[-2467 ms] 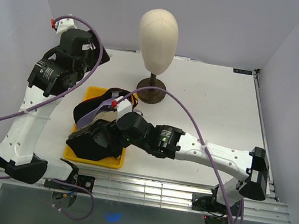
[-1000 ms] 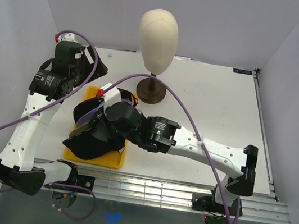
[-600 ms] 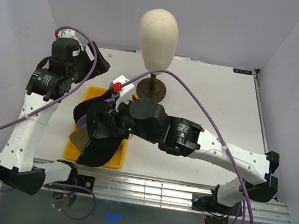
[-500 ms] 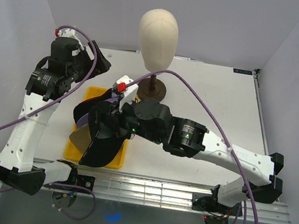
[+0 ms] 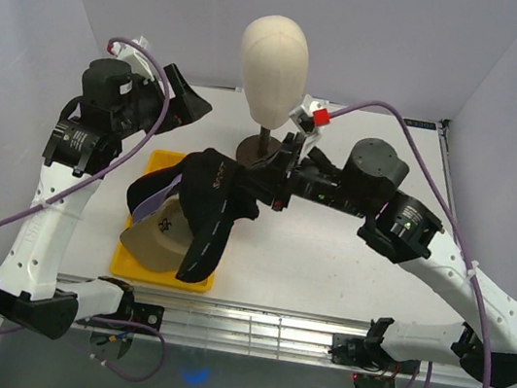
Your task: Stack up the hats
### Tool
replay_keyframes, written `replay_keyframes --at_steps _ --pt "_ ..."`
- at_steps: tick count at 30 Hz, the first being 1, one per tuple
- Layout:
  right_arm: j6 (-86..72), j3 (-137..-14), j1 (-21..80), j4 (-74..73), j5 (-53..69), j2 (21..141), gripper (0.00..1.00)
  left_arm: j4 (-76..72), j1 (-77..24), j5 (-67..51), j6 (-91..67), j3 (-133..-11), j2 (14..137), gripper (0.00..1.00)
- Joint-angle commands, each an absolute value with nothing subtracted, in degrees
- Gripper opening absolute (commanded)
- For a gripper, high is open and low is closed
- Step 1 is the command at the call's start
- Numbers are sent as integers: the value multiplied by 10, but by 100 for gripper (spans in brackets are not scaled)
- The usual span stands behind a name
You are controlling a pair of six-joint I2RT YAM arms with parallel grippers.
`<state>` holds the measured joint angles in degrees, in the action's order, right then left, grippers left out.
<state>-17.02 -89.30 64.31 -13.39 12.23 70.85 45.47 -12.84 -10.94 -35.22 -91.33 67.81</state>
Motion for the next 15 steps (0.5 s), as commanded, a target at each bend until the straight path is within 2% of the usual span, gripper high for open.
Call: replay_keyframes --at_steps 1,8,15 --pt "-207 -863 572 -31 305 681 8 411 -126 -179 -366 -902 657 98" --pt "-301 -863 468 31 459 694 8 335 -127 -231 -391 -850 616 98" --pt "-503 -777 377 297 565 693 8 233 -127 -272 -384 -795 562 98"
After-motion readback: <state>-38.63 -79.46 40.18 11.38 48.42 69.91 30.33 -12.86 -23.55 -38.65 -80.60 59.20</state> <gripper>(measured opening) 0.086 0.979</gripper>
